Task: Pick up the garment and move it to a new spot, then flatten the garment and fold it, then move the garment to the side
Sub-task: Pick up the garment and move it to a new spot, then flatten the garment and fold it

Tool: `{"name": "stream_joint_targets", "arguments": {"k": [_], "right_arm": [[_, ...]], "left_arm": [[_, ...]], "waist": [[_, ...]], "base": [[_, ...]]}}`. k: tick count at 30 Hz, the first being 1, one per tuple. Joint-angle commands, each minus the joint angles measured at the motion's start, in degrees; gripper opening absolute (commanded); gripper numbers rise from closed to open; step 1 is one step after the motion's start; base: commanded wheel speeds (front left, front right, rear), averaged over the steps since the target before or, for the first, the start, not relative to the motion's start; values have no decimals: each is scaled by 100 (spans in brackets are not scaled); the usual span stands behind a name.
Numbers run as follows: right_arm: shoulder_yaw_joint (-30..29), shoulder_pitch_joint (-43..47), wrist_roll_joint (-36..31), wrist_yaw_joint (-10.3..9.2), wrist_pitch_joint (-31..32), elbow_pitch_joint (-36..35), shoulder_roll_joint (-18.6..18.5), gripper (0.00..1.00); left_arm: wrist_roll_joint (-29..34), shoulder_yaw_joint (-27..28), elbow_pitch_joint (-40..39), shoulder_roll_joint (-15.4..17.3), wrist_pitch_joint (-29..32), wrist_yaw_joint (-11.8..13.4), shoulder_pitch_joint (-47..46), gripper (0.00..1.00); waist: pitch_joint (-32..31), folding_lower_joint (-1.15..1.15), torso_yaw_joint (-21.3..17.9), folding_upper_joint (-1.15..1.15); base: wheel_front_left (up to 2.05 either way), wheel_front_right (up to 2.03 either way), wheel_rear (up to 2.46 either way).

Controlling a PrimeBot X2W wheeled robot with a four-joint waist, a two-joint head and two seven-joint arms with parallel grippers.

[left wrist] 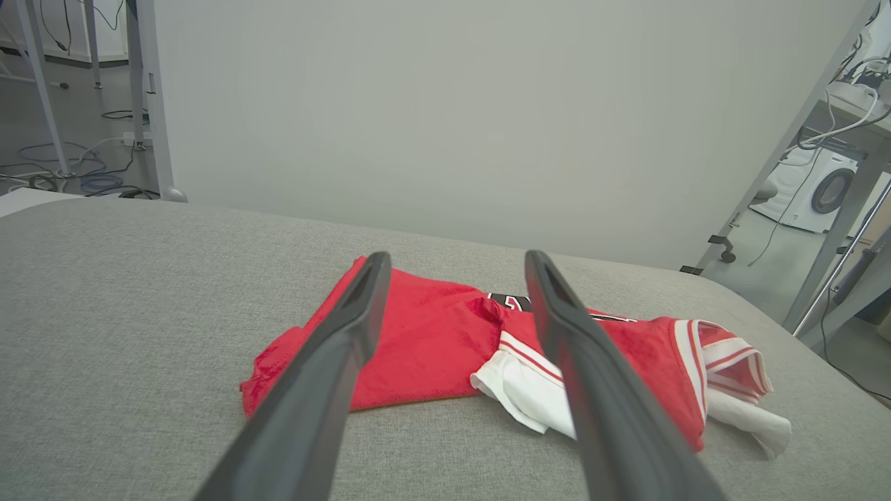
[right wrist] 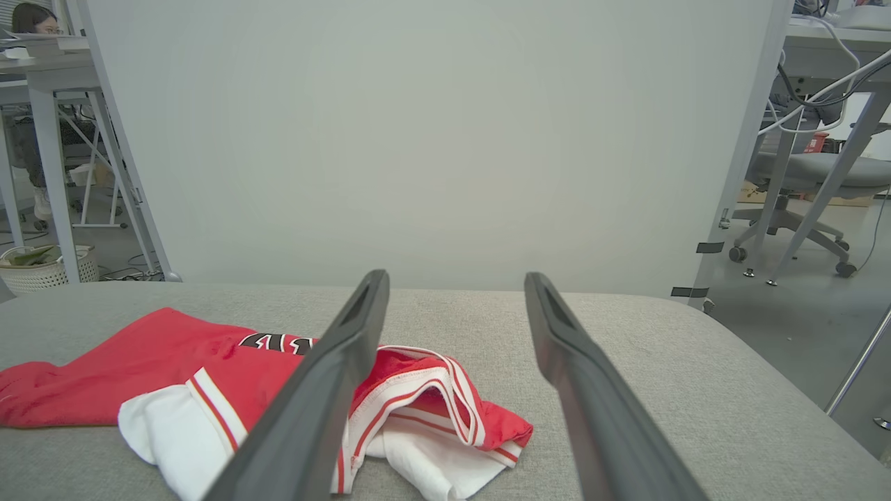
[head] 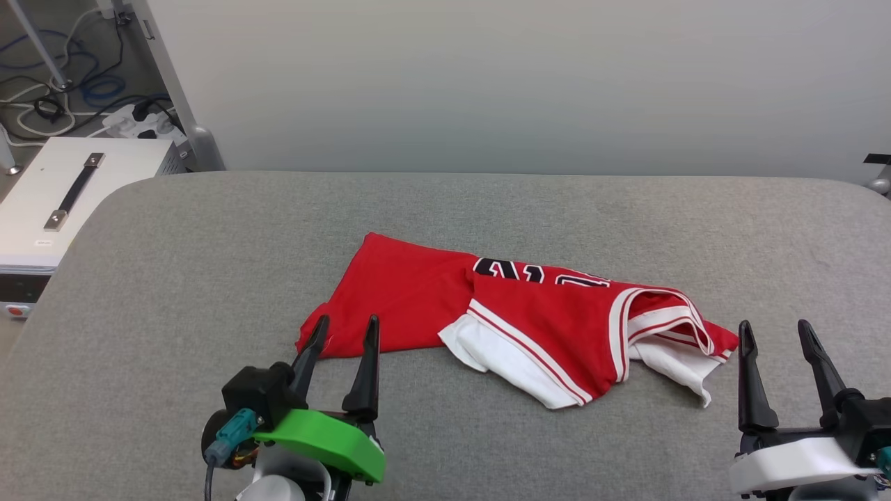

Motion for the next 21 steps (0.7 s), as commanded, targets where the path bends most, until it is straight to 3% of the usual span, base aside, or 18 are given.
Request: {"name": "stream_joint_targets", "arguments": {"k": [1, 12, 16, 21], "right_arm": [[37, 74, 35, -5, -28, -33, 9, 100], [108, 40, 24, -5, -28, -104, 9, 100], [119, -9, 20, -5, -28, -122, 9, 100], [164, -112, 4, -5, -28, -151, 9, 100]], "left_arm": [[77, 68, -13, -76, -32, -59, 103, 100], [242, 217, 308, -350, 36, -371, 147, 100], [80, 173, 339, -389, 468, -372, -68, 100], [-18, -163, 277, -353, 1869, -322, -448, 100]], "waist": [[-5, 0, -17, 0], [150, 0, -120, 0], [311, 0, -172, 0], [596, 0, -256, 0]], "base": [[0, 0, 0], [0, 0, 0], [0, 0, 0], [0, 0, 0]]}}
